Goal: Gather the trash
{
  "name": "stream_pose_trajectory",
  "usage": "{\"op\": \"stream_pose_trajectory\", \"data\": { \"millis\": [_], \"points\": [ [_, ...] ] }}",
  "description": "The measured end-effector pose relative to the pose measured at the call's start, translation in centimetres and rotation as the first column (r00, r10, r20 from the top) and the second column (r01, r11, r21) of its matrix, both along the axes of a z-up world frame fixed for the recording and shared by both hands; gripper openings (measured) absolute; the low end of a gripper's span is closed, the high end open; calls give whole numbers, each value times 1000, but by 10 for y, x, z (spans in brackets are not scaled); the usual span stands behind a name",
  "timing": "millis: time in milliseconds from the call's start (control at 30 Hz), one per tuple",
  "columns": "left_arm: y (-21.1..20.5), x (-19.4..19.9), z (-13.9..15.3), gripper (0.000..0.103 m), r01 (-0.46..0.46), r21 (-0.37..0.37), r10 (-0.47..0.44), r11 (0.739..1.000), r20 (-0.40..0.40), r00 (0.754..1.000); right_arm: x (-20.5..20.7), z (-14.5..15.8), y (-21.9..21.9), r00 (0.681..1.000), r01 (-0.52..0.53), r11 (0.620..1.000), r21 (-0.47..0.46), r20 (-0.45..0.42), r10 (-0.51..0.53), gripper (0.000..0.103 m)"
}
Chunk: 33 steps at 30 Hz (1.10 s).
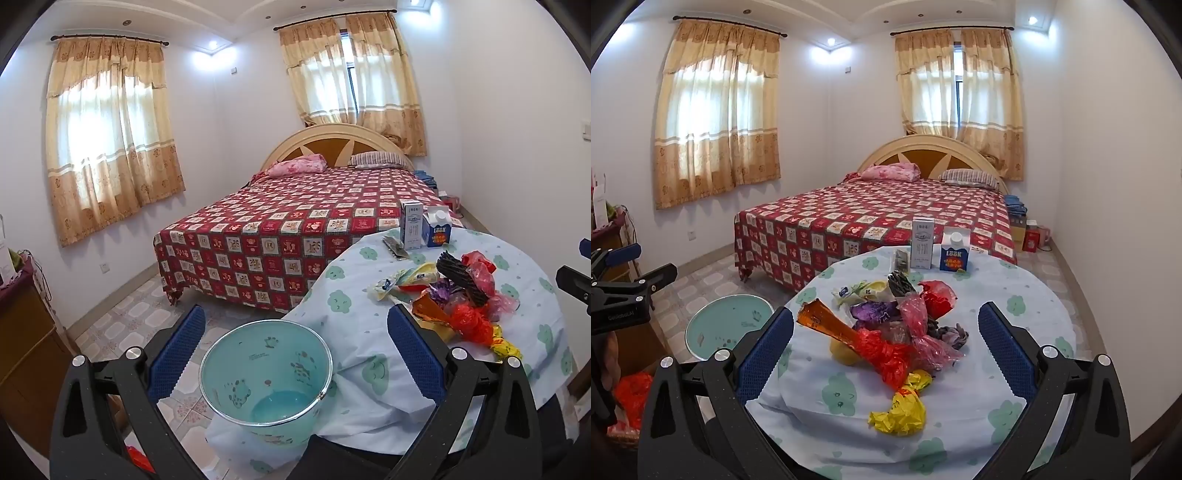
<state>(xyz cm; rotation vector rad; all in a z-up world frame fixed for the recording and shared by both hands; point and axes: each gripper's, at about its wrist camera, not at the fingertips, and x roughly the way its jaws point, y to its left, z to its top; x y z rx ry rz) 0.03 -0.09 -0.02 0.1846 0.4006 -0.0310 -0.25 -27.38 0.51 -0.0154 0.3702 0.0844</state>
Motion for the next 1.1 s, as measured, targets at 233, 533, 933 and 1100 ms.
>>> {"op": "stream_pose_trajectory", "data": {
  "millis": [233,533,933,1100],
  "points": [
    [-2,-2,1,97,4,-7,-4,1000,9,1000,0,-3,-3,1000,6,1000,5,3,-6,98],
    [0,-1,0,97,-2,-7,2,1000,4,1000,1,-8,-3,1000,17,1000,-9,-16,-17,98],
    [3,1,-7,97,3,-6,-3,1000,-3,1000,15,-15,-4,998,32,999,7,-60,-31,98],
    [2,2,-7,97,4,-4,-4,1000,-4,1000,17,-17,-6,997,31,999,13,-68,-30,98]
  ]
}}
